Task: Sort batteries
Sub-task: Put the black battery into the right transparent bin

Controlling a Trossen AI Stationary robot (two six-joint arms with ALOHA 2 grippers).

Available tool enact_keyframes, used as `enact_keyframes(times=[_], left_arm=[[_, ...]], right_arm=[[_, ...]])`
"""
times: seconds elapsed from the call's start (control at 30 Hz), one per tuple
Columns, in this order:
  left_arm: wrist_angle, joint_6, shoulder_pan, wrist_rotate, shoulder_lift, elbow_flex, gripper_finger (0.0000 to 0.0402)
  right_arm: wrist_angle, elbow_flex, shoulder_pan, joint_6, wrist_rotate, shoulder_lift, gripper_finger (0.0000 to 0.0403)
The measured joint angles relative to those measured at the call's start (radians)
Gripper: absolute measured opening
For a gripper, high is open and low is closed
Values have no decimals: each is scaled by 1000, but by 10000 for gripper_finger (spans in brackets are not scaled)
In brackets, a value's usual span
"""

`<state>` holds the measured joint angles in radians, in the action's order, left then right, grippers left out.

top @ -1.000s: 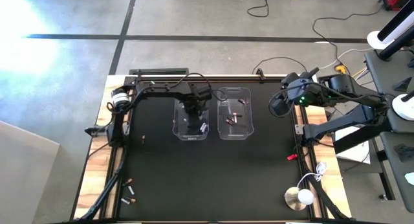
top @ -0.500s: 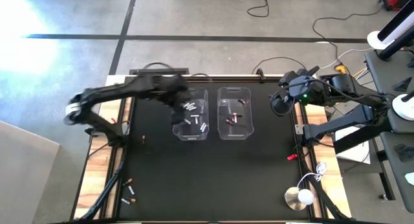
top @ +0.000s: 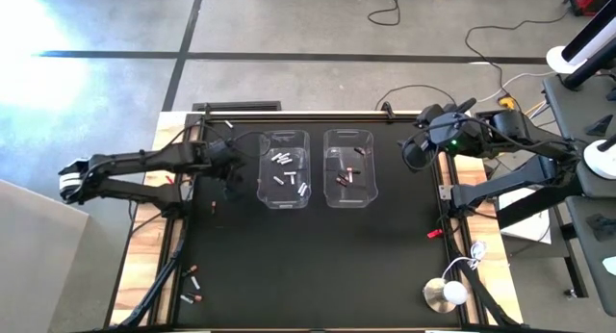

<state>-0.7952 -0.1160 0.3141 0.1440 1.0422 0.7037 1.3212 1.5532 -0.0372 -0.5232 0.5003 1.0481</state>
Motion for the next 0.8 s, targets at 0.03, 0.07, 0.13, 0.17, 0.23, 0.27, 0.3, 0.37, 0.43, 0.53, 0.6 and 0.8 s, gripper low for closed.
enact_keyframes(times=[0.03,0.07,0.13,0.17,0.23,0.27,0.3,0.37,0.43,0.53,0.6,0.8], left_arm=[[2,3,1,-25,13,5,193],[38,17,2,-39,26,10,203],[94,47,1,-70,49,16,222],[117,62,2,-85,62,12,231],[185,73,2,-114,83,-11,247],[205,71,2,-129,89,-24,253],[223,66,2,-136,93,-36,259],[237,55,2,-139,100,-69,267],[249,43,2,-139,95,-106,271],[322,41,2,-132,81,-155,272],[372,69,0,-129,82,-188,272],[550,106,-6,-123,86,-274,272]], right_arm=[[0,0,0,-6,0,0,338],[0,0,0,-14,-1,0,339],[0,-1,0,-39,-3,0,341],[0,-1,0,-51,-5,0,341],[1,-2,0,-70,-22,0,340],[2,-2,0,-83,-40,0,339],[3,-2,0,-94,-58,0,338],[6,-3,0,-120,-86,0,339],[6,-3,3,-142,-97,0,341],[5,-3,3,-159,-109,1,343],[5,-3,3,-160,-109,4,342],[5,-3,2,-174,-113,23,337]])
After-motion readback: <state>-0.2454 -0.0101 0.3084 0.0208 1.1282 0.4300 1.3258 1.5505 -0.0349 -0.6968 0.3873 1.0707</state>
